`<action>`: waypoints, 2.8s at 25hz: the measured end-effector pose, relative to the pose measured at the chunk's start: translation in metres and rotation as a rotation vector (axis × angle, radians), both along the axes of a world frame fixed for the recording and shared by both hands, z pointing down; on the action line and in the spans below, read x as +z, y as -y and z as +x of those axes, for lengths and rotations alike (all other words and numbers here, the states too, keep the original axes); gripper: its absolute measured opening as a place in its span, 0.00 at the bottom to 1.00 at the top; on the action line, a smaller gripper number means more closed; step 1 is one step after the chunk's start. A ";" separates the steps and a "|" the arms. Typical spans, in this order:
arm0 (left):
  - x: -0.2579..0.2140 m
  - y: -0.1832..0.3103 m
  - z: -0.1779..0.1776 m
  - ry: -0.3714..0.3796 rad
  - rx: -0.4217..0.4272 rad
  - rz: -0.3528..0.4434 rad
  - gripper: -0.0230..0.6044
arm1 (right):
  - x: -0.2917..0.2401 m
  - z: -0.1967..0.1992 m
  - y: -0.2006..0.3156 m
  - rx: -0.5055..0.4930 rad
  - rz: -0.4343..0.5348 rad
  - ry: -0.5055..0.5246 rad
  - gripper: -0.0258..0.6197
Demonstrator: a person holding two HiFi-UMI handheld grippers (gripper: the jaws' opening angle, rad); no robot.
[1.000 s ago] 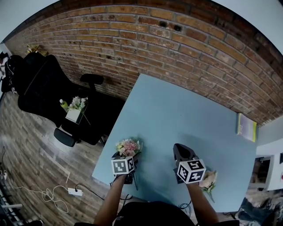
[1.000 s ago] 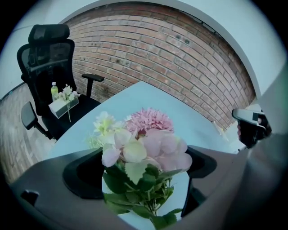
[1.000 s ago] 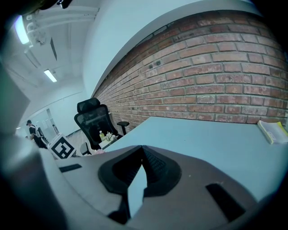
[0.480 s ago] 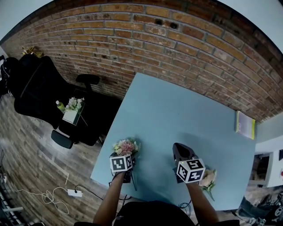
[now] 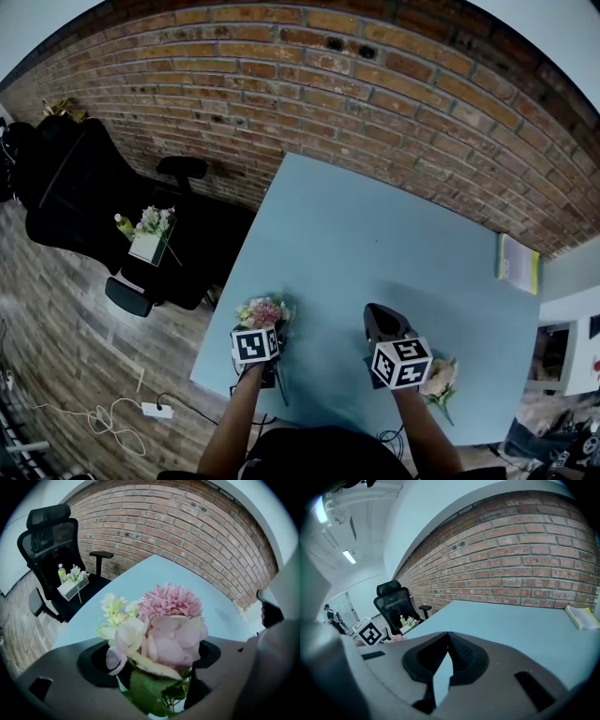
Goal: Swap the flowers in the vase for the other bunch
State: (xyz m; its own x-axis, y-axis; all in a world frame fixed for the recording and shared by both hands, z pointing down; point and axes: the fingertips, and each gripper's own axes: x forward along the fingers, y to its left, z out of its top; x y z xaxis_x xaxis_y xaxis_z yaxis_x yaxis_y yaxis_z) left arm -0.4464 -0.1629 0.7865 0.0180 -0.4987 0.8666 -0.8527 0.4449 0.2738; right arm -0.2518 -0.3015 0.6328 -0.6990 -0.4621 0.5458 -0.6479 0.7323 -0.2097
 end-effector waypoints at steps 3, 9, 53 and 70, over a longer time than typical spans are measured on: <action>0.002 -0.003 -0.001 0.007 0.000 -0.030 0.63 | 0.000 0.003 0.002 0.012 0.004 -0.006 0.06; 0.004 -0.004 -0.001 -0.018 -0.002 -0.043 0.51 | 0.000 0.005 0.005 0.028 0.008 -0.012 0.06; -0.049 -0.002 0.014 0.008 0.023 0.103 0.35 | -0.025 0.031 0.000 0.068 0.048 0.012 0.06; -0.117 -0.012 0.025 0.058 0.075 0.273 0.36 | -0.048 0.035 -0.017 0.033 0.100 0.016 0.06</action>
